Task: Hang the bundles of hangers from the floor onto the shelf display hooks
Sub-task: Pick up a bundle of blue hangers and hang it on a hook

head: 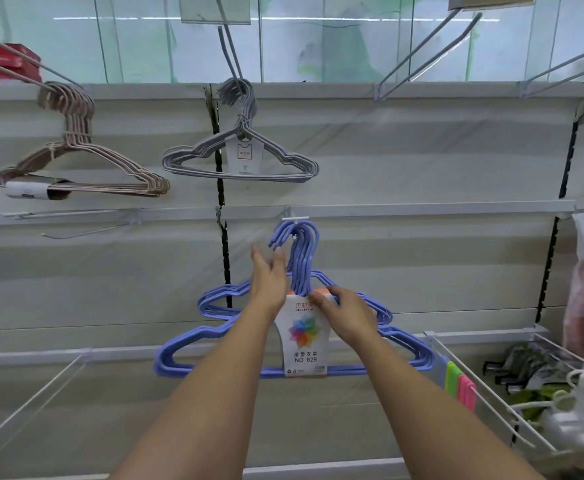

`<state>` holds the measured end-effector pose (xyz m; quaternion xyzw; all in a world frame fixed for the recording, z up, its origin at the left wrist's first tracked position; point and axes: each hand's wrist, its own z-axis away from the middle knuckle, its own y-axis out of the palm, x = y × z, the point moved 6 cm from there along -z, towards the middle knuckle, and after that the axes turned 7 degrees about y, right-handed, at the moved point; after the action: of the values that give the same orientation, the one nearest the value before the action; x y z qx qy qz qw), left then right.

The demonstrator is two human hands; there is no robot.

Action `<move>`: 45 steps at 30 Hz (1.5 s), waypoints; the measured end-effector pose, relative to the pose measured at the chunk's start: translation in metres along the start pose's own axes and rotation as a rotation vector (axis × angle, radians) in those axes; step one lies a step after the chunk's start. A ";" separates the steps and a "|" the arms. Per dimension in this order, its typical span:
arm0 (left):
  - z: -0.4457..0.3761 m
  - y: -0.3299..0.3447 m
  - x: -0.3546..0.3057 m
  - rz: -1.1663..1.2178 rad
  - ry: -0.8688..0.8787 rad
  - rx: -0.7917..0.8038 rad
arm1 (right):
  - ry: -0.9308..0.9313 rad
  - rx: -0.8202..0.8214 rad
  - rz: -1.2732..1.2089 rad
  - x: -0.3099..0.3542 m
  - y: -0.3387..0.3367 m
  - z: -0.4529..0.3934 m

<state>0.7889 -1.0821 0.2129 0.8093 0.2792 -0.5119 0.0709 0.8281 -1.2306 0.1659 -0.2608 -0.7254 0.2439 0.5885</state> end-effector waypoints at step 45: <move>-0.058 0.047 0.098 -0.828 -0.023 0.020 | -0.152 0.008 0.293 -0.019 0.047 -0.104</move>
<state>0.8905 -1.0614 0.1468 0.6235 0.5752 -0.5091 -0.1455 0.9377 -1.2032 0.1412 -0.3420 -0.7212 0.3490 0.4910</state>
